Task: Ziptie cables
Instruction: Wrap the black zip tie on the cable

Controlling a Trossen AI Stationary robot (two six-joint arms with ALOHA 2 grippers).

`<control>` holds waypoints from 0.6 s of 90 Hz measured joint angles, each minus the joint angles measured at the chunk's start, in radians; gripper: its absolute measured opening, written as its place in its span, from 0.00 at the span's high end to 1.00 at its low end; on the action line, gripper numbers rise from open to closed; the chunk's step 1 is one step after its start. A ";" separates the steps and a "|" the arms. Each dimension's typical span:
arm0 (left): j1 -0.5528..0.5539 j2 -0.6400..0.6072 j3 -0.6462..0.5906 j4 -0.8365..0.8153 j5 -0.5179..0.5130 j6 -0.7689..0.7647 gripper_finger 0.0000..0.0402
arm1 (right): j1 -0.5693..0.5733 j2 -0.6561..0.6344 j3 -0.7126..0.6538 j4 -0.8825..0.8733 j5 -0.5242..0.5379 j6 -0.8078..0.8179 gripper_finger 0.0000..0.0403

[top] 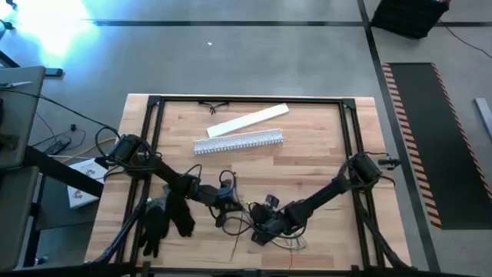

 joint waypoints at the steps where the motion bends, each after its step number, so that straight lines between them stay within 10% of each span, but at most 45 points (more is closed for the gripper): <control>1: 0.000 0.000 0.000 0.000 0.000 0.000 1.00 | -0.002 0.000 0.000 0.002 -0.005 0.000 0.84; 12: 0.000 0.000 0.000 0.005 0.000 0.000 1.00 | -0.019 0.001 0.000 0.024 -0.016 -0.004 0.98; 54: 0.000 0.000 0.000 0.002 -0.001 -0.011 1.00 | -0.086 0.006 -0.003 0.132 -0.029 -0.065 1.00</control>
